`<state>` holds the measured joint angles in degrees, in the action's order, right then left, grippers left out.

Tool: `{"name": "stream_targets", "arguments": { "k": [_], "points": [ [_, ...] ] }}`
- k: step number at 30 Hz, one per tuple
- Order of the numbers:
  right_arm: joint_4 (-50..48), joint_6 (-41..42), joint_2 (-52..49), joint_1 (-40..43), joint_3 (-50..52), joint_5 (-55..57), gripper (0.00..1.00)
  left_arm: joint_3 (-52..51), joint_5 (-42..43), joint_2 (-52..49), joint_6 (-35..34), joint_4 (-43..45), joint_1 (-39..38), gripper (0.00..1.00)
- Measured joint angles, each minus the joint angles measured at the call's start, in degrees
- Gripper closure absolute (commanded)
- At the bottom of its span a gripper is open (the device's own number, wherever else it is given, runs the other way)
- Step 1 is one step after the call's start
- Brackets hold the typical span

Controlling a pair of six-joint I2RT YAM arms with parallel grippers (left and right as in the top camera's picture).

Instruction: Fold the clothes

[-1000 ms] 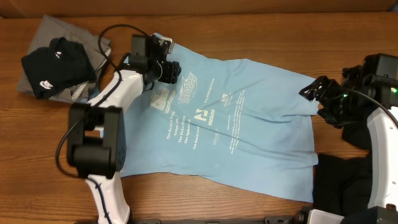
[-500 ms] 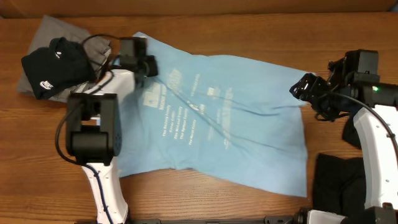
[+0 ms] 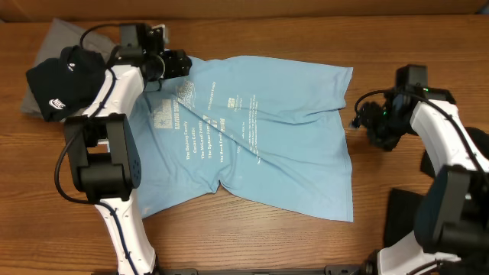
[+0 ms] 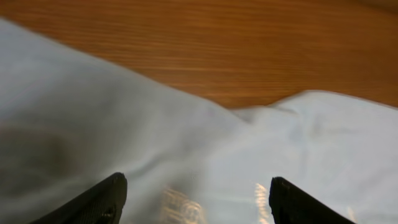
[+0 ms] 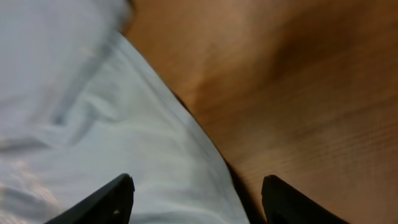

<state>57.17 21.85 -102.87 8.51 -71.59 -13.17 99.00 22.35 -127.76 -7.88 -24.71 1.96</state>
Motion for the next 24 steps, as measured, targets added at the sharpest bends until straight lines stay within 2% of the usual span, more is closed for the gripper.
{"name": "stream_targets", "arguments": {
  "k": [5,9,10,11,12,13,14,15,17,21,24],
  "points": [
    [5.95,-0.63,-2.89,-0.04,3.08,1.31,0.3,1.57,-0.7,7.72,3.5,-6.67,-1.62,0.21],
    [4.52,-3.04,-2.89,-1.2,8.37,1.03,0.3,2.05,-1.77,16.63,4.57,-11.74,-1.55,0.2],
    [3.5,-3.89,-2.89,-1.7,9.49,0.37,0.33,2.29,-2.05,18.21,4.9,-12.72,-1.55,0.2],
    [2.82,-4.35,-2.89,-2.25,10.34,-0.42,0.41,2.62,-2.45,20.04,5.03,-13.94,-1.51,0.2],
    [2.08,-4.87,-2.58,-2.8,10.82,-1.42,0.71,2.8,-2.67,21.42,5.11,-14.78,-1.49,0.21],
    [0.81,-5.55,-2.29,-3.39,11.17,-2.91,0.85,3.19,-3.3,23.56,5.31,-16.52,-1.51,0.21],
    [0.46,-6.21,-2.29,-3.5,11.23,-3.28,0.93,3.41,-3.67,24.59,5.6,-17.92,-1.51,0.21],
    [-0.2,-6.12,-2.29,-3.74,11.28,-3.45,0.96,3.48,-3.82,25.35,6.01,-19.21,-1.49,0.21],
    [1.01,-4.48,-2.43,-3.78,11.26,-1.46,0.96,3.48,-4.61,26.45,6.88,-22.53,-1.49,0.21],
    [15.3,6.78,-2.38,-0.96,9.77,11.21,0.96,3.48,-5.53,26.53,7.82,-27.3,-1.51,0.22],
    [19.06,11.45,-1.33,2.84,9.09,16.72,0.87,3.48,-5.86,26.86,8.04,-29.09,-1.49,0.21]
  ]
}}
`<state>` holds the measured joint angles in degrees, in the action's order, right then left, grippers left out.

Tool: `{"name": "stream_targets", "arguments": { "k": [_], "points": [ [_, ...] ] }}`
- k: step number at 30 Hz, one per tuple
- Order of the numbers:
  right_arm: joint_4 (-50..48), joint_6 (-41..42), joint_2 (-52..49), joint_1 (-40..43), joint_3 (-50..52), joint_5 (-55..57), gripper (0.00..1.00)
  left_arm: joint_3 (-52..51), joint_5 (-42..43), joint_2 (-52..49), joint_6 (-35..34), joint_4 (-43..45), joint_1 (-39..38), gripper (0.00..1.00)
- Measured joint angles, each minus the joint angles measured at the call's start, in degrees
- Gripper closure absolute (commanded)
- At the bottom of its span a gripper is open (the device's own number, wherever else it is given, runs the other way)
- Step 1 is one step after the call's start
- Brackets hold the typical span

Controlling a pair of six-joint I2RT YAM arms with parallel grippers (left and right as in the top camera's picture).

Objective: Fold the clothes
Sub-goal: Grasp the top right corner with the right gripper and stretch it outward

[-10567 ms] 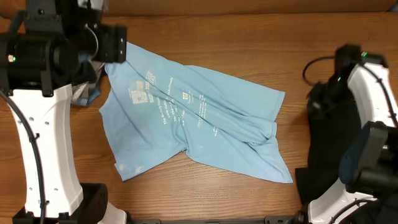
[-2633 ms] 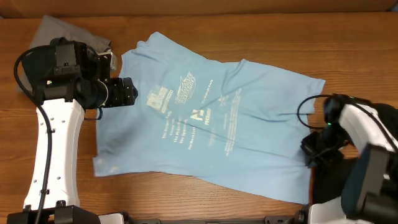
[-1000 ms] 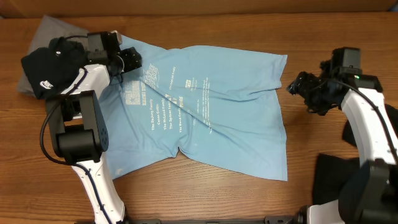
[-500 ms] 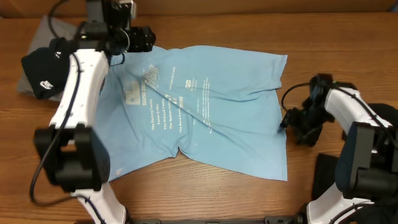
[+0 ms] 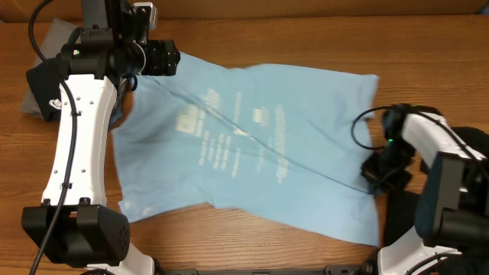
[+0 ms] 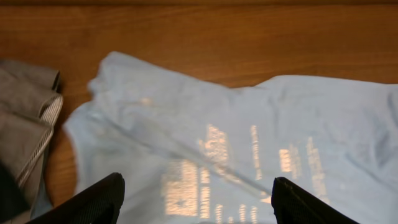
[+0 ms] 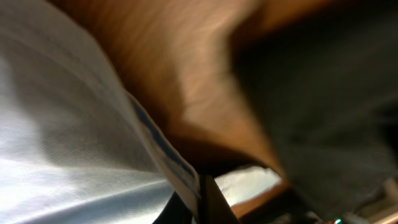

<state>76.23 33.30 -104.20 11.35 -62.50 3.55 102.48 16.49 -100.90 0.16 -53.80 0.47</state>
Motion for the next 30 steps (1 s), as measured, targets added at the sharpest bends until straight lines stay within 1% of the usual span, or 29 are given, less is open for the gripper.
{"name": "stream_targets", "arguments": {
  "k": [3,4,6,7,8,9,12,13,16,19,23,28,30],
  "points": [
    [0.33,2.56,2.73,3.87,-0.37,2.93,0.78,0.0,-0.94,1.05,0.07,-2.32,-0.02,0.2],
    [0.17,2.62,3.58,4.63,-0.5,3.26,0.71,0.0,-1.31,1.42,0.07,-2.84,0.0,0.2],
    [-2.16,1.27,6.71,6.4,-1.6,2.58,0.31,0.0,-2.73,2.95,0.11,-5.31,-0.02,0.2],
    [-3.26,0.61,7.26,6.62,-1.92,1.9,0.19,0.0,-3.28,3.43,0.17,-6.14,0.0,0.2],
    [-5.95,-1.64,8.68,7.1,-3.34,-0.09,0.13,0.0,-3.82,3.93,0.26,-7.58,0.0,0.2],
    [-9.01,-3.78,9.97,7.37,-4.94,-2.62,0.11,0.0,-4.33,4.33,0.28,-9.01,0.0,0.2],
    [-18.03,-7.65,12.5,7.37,-8.66,-9.33,0.12,0.0,-5.18,4.68,0.48,-11.47,0.0,0.2],
    [-22.95,-8.24,12.98,7.34,-9.25,-11.47,0.12,0.0,-5.35,4.68,0.83,-12.22,0.0,0.2],
    [-33.11,-9.09,13.0,7.34,-10.1,-14.88,0.16,0.0,-5.68,4.7,1.95,-12.66,-0.02,0.19],
    [-41.4,-9.2,11.56,7.34,-10.36,-16.7,0.19,0.0,-5.88,4.68,2.47,-12.7,-0.02,0.18],
    [-55.43,-8.52,1.44,7.37,-10.54,-18.27,0.19,0.0,-6.05,4.7,3.89,-12.74,-0.02,0.18],
    [-64.32,-7.3,-9.68,7.37,-10.51,-19.06,0.18,0.0,-6.08,4.7,4.52,-12.87,0.0,0.16],
    [-66.12,-6.49,-12.02,7.37,-10.51,-19.26,0.19,0.0,-6.08,4.7,4.55,-12.96,-0.02,0.15]
  ]
}}
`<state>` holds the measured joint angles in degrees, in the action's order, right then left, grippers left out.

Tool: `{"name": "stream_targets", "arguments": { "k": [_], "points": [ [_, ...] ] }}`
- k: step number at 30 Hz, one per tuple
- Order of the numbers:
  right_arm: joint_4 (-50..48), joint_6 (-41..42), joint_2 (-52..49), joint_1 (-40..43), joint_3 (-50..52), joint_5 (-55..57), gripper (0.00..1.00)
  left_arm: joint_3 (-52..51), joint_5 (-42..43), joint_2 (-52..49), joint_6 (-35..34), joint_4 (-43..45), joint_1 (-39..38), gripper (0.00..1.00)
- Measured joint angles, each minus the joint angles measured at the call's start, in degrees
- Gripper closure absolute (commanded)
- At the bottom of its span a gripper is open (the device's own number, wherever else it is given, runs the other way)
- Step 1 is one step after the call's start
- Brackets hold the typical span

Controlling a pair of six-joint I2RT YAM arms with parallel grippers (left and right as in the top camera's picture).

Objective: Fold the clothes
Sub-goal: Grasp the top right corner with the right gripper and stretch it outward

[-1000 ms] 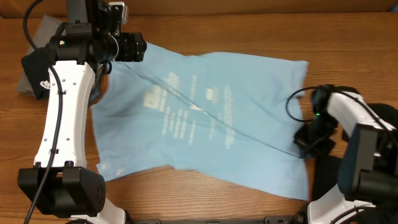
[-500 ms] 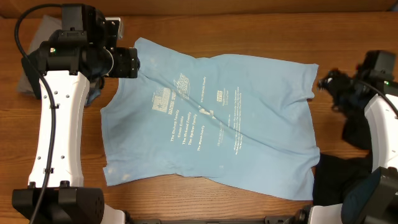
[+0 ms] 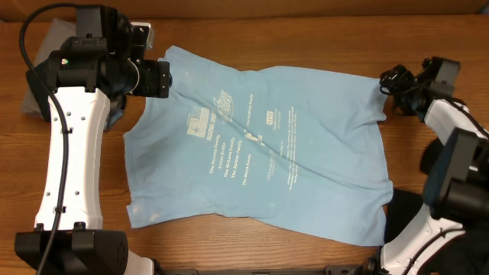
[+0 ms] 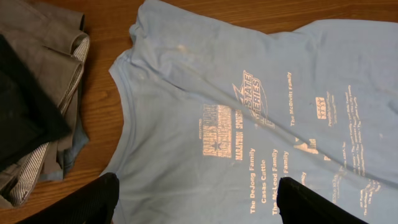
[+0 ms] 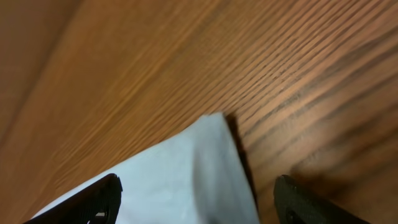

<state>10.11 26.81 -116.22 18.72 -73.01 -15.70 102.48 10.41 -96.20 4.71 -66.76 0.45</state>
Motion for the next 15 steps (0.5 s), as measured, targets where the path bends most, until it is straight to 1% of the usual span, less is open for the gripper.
{"name": "stream_targets", "arguments": {
  "k": [2,5,6,8,10,11,14,15],
  "points": [
    [-1.95,0.59,-2.51,-0.02,0.0,-0.35,0.2,0.0,0.02,0.0,0.0,-0.22,0.0,0.15],
    [-4.57,1.01,-4.0,-0.02,-0.15,-1.16,0.3,0.0,0.0,0.0,0.0,-0.61,0.0,0.15],
    [-5.03,1.25,-4.33,-0.07,-0.15,-1.64,0.32,0.0,0.0,0.0,0.0,-0.61,0.0,0.15],
    [-6.69,1.44,-4.9,-0.37,-0.15,-2.25,0.37,0.0,0.0,0.0,0.0,-0.57,0.0,0.15],
    [-9.22,1.66,-5.88,-1.01,-0.15,-2.4,0.48,0.0,0.0,0.0,0.0,-0.55,0.0,0.16],
    [-10.64,1.73,-6.47,-1.75,-0.15,-2.12,0.67,0.0,0.02,0.0,0.0,-0.52,0.0,0.15],
    [-13.68,1.75,-7.08,-3.13,-0.13,-1.29,0.78,0.0,0.02,0.0,0.0,-0.68,-0.11,0.15],
    [-14.58,1.95,-7.13,-3.45,-0.13,-1.11,0.89,0.0,0.0,0.0,0.0,-0.72,-0.31,0.14]
  ]
}}
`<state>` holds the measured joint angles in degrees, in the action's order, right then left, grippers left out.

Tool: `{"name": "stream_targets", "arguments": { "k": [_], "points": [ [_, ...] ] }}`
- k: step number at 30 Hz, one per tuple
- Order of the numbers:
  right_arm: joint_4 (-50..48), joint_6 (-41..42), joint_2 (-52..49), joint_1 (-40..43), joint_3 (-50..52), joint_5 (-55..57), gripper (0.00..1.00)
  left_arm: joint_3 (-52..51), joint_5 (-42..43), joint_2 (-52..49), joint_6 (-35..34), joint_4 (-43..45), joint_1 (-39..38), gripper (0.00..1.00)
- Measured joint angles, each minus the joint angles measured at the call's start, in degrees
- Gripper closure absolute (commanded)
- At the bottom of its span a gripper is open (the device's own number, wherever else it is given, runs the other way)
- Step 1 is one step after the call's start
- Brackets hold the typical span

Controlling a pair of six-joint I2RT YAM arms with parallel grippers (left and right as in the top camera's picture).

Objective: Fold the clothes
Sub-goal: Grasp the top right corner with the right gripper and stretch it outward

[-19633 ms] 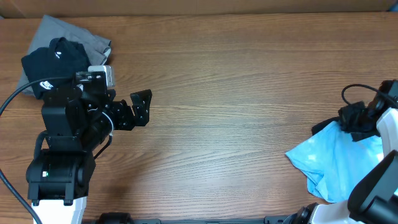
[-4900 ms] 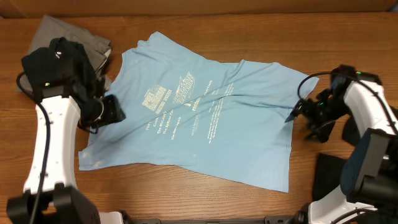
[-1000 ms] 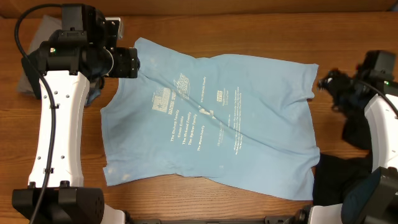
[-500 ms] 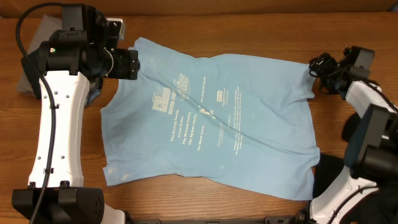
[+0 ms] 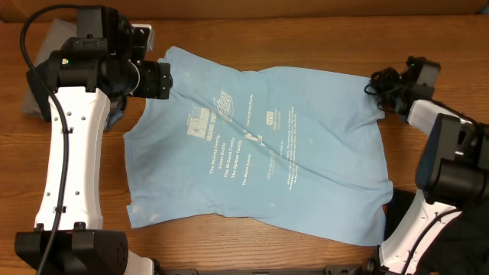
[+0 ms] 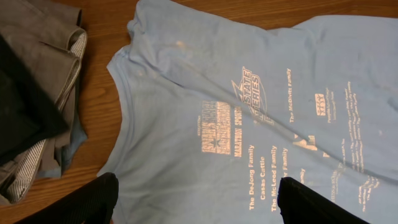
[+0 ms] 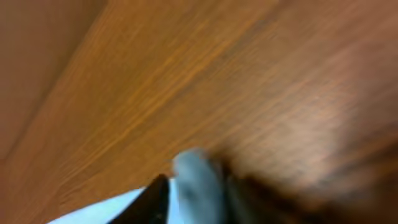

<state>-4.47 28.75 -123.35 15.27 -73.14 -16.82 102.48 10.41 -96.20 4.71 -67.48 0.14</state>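
A light blue T-shirt (image 5: 260, 145) with pale print lies spread flat on the wooden table, collar end to the left. My left gripper (image 5: 159, 78) hangs open above the shirt's far left shoulder; in the left wrist view its fingers stand wide apart over the shirt (image 6: 249, 124), holding nothing. My right gripper (image 5: 377, 84) is down at the shirt's far right corner. The blurred right wrist view shows the right gripper (image 7: 196, 183) with its fingers drawn close together and the blue corner (image 7: 198, 174) pinched between them.
A pile of grey and black clothes (image 6: 31, 106) lies left of the shirt, partly under my left arm in the overhead view. A dark item (image 5: 401, 210) sits by the table's near right edge. Bare wood (image 5: 229, 256) shows along the front.
My right gripper, open beside the shirt's far right corner before, is now shut on that corner. The left gripper and the shirt have hardly moved.
First the shirt lay rumpled, my left gripper low at its collar end and the right one open at its right edge. Then the right gripper was shut on the near right hem and the shirt was stretched. Later it lay flat with both grippers open; now the right grips a corner.
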Motion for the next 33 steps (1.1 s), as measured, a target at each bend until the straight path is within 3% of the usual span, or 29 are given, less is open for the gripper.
{"name": "stream_targets", "arguments": {
  "k": [4,9,10,12,14,20,23,27,28,30,31,32,33],
  "points": [
    [-3.52,1.2,-0.15,-0.22,-1.4,-1.4,0.96,0.0,0.02,0.0,0.0,0.2,-1.33,0.14],
    [-3.69,2.86,-0.48,1.14,-9.46,-2.91,0.96,0.0,0.02,0.0,0.0,0.31,-1.92,0.14],
    [-3.17,3.06,-0.48,1.49,-11.41,-3.06,0.85,0.0,0.02,0.0,0.0,0.33,-1.95,0.14],
    [1.25,3.5,-0.48,2.14,-15.21,-3.39,0.36,0.0,0.02,0.0,0.0,0.37,-1.95,0.14],
    [7.69,2.56,-0.46,2.6,-17.2,-3.54,0.33,0.0,0.0,0.0,0.0,0.35,-1.92,0.13],
    [23.82,-3.37,-0.66,2.32,-17.29,2.75,0.41,0.0,0.02,0.0,0.0,0.28,-1.92,0.12],
    [25.38,-5.33,-1.05,2.21,-17.29,6.43,0.42,0.0,0.02,0.0,0.0,0.24,-1.92,0.12],
    [27.23,-7.39,-2.95,1.97,-17.29,6.75,0.52,0.0,0.02,0.0,0.0,0.22,-1.92,0.13],
    [27.67,-7.8,-3.63,1.79,-17.29,6.54,0.57,0.0,0.02,0.0,0.0,0.22,-1.92,0.12],
    [27.71,-8.94,-5.11,1.01,-17.57,6.27,0.83,0.0,0.02,0.0,0.0,0.2,-1.92,0.12],
    [27.63,-9.33,-5.11,0.5,-17.62,6.16,0.86,0.0,0.02,0.0,0.0,0.2,-1.92,0.12],
    [26.95,-10.03,-5.44,-0.11,-17.57,5.97,0.96,0.0,0.02,0.0,0.0,0.22,-1.92,0.12],
    [25.92,-10.14,-5.86,-0.57,-17.57,5.68,0.96,0.0,0.02,0.0,0.0,0.2,-1.92,0.12]
  ]
}}
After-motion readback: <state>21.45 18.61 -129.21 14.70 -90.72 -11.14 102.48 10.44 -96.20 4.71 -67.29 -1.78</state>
